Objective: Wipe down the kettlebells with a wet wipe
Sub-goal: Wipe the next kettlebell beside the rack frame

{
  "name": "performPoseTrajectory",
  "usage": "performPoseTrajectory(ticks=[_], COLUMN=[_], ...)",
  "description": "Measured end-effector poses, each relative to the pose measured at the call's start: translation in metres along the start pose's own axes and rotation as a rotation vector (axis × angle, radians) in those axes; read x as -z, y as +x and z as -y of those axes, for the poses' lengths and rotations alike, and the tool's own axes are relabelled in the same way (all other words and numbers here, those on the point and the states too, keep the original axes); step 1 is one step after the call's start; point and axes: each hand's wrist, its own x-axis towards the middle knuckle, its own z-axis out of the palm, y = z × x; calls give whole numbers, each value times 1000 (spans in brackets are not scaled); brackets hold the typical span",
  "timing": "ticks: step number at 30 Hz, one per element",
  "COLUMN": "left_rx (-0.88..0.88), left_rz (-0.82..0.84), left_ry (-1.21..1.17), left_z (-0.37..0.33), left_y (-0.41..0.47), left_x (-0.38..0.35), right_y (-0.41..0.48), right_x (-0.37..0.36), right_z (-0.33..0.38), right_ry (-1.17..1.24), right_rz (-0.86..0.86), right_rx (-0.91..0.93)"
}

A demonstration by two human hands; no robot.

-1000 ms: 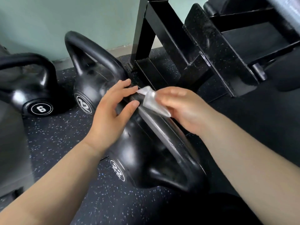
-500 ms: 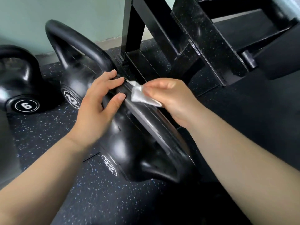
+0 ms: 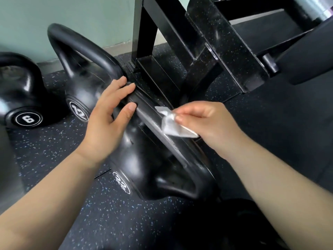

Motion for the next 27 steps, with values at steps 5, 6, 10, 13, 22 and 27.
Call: performPoseTrajectory(ticks=[5, 6, 10, 13, 22, 27], left_rx=[-40, -42, -26, -138, 176, 278], left_rz=[77, 88, 75, 127, -20, -321], left_ry=[8, 9, -141, -265, -558, -340], left_z=[0, -1, -19, -47, -61, -41], left_y=[0, -1, -6, -8, 1, 1], left_x=[9, 10, 10, 6, 18, 37], right_y=[-24, -30, -23, 0, 36, 38], right_x=[9, 17, 38, 32, -20, -22], right_z=[-5, -5, 2, 25, 44, 26], right_ry=[-64, -96, 14, 206, 327, 106], right_rz=[-7, 39, 11, -3, 112, 75], right_rx=[31, -14, -50, 26, -10, -87])
